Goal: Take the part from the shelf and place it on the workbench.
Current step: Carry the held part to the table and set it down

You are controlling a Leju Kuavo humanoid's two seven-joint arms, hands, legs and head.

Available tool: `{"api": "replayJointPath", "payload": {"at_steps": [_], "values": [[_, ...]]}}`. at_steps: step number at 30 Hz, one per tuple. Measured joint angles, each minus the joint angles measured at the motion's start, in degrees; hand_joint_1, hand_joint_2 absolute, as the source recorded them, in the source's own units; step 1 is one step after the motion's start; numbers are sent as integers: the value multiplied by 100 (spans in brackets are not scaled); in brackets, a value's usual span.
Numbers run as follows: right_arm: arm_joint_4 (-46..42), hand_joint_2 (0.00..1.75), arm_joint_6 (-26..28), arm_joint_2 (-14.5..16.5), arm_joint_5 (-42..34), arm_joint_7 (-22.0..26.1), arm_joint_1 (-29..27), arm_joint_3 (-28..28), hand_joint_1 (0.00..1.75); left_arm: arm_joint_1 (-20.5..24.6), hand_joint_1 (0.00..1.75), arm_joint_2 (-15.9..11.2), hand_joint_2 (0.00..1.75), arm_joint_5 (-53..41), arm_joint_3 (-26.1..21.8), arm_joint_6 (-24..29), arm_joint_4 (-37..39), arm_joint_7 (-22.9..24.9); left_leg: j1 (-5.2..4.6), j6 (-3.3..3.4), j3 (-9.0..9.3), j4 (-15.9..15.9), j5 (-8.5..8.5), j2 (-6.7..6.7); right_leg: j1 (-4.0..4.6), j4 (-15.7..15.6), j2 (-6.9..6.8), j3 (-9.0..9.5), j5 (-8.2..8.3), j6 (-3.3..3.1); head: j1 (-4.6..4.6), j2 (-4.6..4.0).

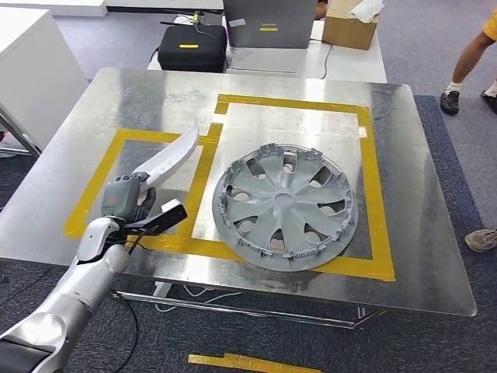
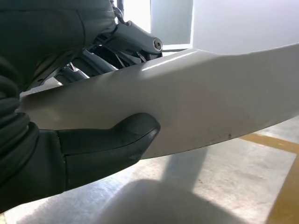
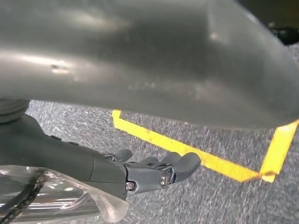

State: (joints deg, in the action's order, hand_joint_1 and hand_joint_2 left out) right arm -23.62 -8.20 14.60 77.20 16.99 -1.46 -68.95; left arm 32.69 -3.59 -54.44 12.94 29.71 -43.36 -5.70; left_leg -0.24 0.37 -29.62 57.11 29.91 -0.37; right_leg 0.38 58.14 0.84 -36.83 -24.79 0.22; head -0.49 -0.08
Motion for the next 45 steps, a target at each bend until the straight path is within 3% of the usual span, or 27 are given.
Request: {"api": "replayJointPath", "payload": {"at_steps": [7,11,16,20,24,34,40,45], "values": [[-364,0,-285,167,107,-8,-52,-118,0,42,175,-85,175,-661,0,-43,163,436,0,0,0,0,0,1,1,0,1,0,0,0,-2,1],[-541,0,-395,270,157,-35,-60,-204,0,92,0,-149,175,-992,0,-104,255,645,1,-1,0,0,-1,1,2,0,0,0,0,0,0,0],[-862,0,-551,453,283,-60,-58,-454,0,200,0,-251,175,-1458,-4,-197,362,935,1,-2,1,0,-3,0,1,2,0,3,0,-1,-1,1],[-910,0,-544,482,299,-99,-56,-534,0,176,0,-269,0,-1344,-36,-151,360,843,0,-2,1,0,-2,0,0,2,-1,4,0,0,0,1],[-918,0,-462,495,259,-209,-59,-610,0,-192,0,-265,0,-951,-181,-61,-97,459,-2,0,3,0,1,7,-2,1,4,5,-1,0,-1,0],[-918,0,-254,509,-127,-314,-57,-752,0,-1825,0,-145,0,404,-525,27,-2585,-494,-2,2,-1,0,14,16,-2,1,9,7,-11,0,2,1],[-916,0,-145,515,-441,-356,-77,-780,0,-3077,0,102,0,3258,-948,-31,-4299,-2240,-2,11,0,-1,24,21,-1,0,9,8,-19,0,0,1],[-921,0,-32,515,-659,-449,-109,-738,0,-3584,0,397,0,5116,-1632,-479,-4809,-3007,-8,18,2,0,29,20,-8,-3,6,13,-19,2,-1,1]]}}
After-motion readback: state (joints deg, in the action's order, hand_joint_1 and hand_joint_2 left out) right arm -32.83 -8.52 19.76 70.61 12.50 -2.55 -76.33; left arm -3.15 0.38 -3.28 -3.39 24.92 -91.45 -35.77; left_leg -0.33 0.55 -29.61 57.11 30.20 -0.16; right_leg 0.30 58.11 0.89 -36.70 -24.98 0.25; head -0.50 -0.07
